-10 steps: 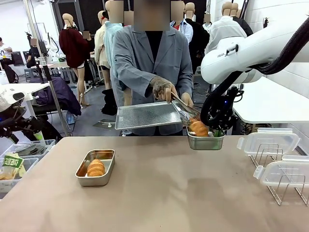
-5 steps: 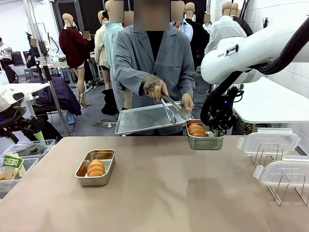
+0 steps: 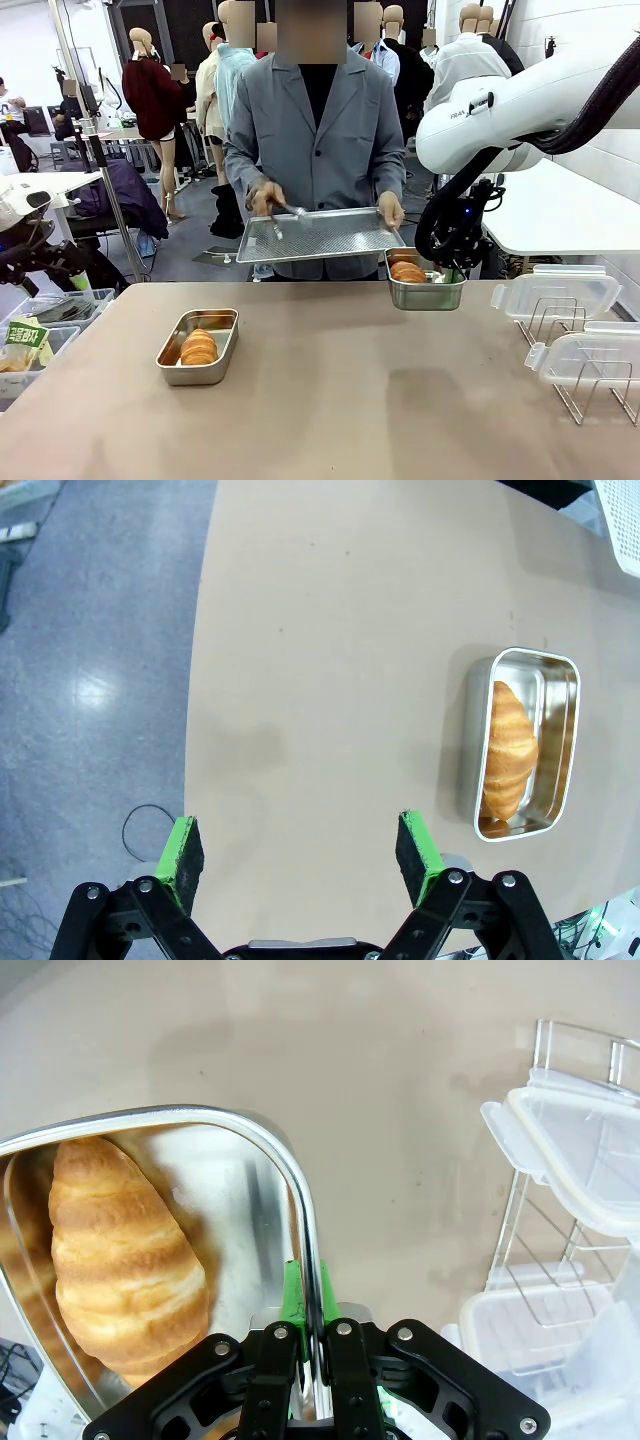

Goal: Place the bread in airtight containers.
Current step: Once an object is inside an Airtight Container , place the container in the center of the table.

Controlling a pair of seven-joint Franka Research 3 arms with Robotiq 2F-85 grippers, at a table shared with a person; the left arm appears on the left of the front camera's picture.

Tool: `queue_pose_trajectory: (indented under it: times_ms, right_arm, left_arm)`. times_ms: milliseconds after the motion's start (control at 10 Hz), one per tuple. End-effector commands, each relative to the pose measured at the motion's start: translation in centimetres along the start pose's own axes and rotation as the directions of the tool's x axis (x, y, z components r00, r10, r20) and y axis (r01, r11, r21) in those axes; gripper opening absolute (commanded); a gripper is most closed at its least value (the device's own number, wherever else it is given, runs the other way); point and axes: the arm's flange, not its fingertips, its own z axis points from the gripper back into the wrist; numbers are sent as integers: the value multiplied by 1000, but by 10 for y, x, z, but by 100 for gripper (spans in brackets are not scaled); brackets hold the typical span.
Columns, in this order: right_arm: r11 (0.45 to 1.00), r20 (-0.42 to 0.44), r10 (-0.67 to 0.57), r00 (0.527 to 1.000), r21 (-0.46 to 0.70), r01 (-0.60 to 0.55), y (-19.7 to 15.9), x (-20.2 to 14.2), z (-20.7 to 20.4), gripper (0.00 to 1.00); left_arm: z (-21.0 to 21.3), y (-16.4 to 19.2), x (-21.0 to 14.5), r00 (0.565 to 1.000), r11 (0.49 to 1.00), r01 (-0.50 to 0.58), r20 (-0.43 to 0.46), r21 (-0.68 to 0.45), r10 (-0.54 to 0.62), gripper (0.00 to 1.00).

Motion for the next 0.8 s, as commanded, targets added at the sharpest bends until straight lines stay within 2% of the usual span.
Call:
queue_pose_trajectory:
  times_ms: [0,700]
  right_arm:
    - [1000,8,2,1000,0,-2,-2,-4,2,0]
    - [1000,8,2,1000,0,-2,-2,-4,2,0]
  left_arm:
    - [2,0,0,1000,1000,-20,5,2,20,100]
    - [2,0,0,1000,1000,-20,5,2,20,100]
